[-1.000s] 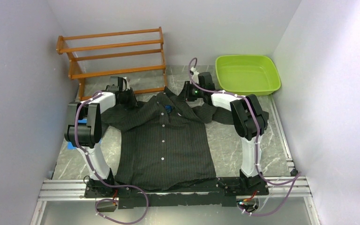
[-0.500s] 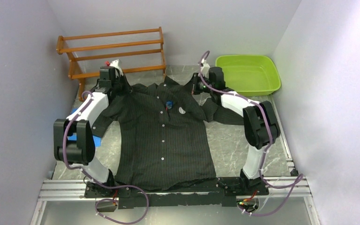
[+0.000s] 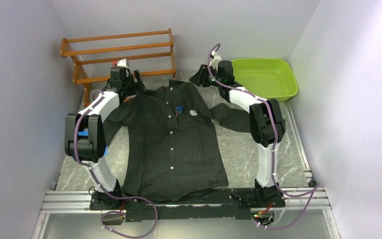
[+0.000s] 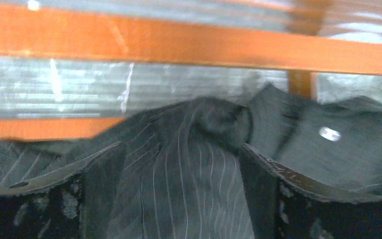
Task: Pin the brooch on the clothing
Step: Flatten out the clothes at the center of the board.
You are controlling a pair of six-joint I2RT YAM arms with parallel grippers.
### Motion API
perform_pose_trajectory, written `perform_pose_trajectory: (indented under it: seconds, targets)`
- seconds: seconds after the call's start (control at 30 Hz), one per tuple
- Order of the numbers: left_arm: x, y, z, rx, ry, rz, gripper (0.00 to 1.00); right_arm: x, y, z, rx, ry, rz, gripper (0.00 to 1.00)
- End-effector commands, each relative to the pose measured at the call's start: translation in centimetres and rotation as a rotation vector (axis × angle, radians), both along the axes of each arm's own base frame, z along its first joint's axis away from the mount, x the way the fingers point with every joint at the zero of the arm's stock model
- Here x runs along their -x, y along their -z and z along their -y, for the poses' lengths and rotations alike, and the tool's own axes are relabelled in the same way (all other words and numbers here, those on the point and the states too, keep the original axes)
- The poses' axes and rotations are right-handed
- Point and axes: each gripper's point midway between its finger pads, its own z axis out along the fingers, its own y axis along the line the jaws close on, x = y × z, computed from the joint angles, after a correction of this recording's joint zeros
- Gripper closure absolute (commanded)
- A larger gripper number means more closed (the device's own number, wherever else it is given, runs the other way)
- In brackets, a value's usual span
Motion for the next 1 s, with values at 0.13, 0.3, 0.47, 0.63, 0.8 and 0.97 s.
perform_pose_trajectory:
  seconds: [0.13,0.3,0.47,0.63,0.8,0.97]
  targets:
    - [4.2,-3.8,-2.4,-0.014,-0.137,0.034,0.06,-0.2,-2.4,5.6,0.078,0.224,0.035,0.11]
    - [9.9,-4.7,-2.3,0.044,-0.157,-0.005,0.06,5.9,-3.2,7.7,0.080,0.251,-0.018,0.06]
    - [16.7,-2.8,-2.0,0.116,-0.198,-0.157,0.06,12.8,-1.1,10.0,0.128,0.271,-0.103,0.05]
    - [23.0,0.7,-0.9,0.227,-0.239,-0.309,0.07,18.0,2.2,10.1,0.166,0.185,-0.185,0.10]
    - [27.7,3.6,0.2,0.340,-0.289,-0.419,0.07,19.1,6.8,11.2,0.413,0.286,-0.224,0.11]
    - [30.7,4.6,-0.3,0.366,-0.395,-0.513,0.09,16.8,9.9,14.0,0.645,0.468,-0.228,0.12]
